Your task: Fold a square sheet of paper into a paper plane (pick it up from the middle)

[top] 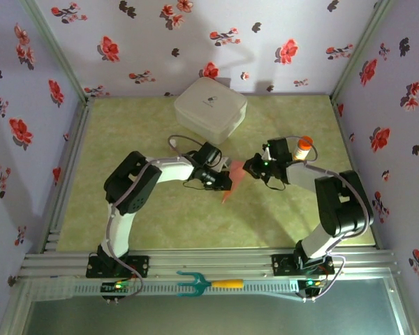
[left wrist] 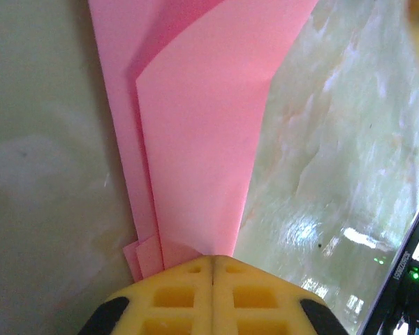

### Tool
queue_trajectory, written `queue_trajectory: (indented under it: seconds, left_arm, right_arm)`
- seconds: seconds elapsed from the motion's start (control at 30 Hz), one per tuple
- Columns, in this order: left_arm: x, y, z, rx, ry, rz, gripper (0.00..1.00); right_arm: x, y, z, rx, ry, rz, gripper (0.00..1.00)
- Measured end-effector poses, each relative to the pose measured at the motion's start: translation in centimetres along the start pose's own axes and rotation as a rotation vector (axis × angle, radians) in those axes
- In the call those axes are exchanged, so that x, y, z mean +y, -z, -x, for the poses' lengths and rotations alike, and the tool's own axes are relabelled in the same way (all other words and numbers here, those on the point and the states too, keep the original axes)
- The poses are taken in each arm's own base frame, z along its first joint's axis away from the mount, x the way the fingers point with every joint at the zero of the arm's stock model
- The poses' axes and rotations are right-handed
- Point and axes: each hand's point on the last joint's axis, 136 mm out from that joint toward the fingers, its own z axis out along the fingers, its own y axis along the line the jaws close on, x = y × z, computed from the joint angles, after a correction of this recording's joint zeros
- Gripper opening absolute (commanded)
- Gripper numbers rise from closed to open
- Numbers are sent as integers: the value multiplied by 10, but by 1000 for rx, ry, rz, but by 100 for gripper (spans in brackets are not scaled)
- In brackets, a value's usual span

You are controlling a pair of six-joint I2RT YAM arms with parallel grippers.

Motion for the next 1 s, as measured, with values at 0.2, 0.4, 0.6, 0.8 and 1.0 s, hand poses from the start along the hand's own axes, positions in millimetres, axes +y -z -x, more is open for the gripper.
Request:
queue_trajectory:
  seconds: [0.2,0.4,0.6,0.8,1.0]
  left_arm:
    - [0,0,-1,-1,0,-1,0]
    - [0,0,-1,-5,-3,-4,0]
    - [-1,0,0,-9,-7,-10,0]
    - [-1,0,3,-23,-14,-9,0]
    - [-1,0,3,-24,-15,-10,0]
  right_arm:
    - [7,-15,-26,70,65,-2,7]
    - [-9,-33,-33,122,71,-52,6]
    - [-24,-39,-20,147,68,-67,6]
    - [-24,-41,-11,181,32,-4,7]
    - [-25,-41,1,163,18,3,7]
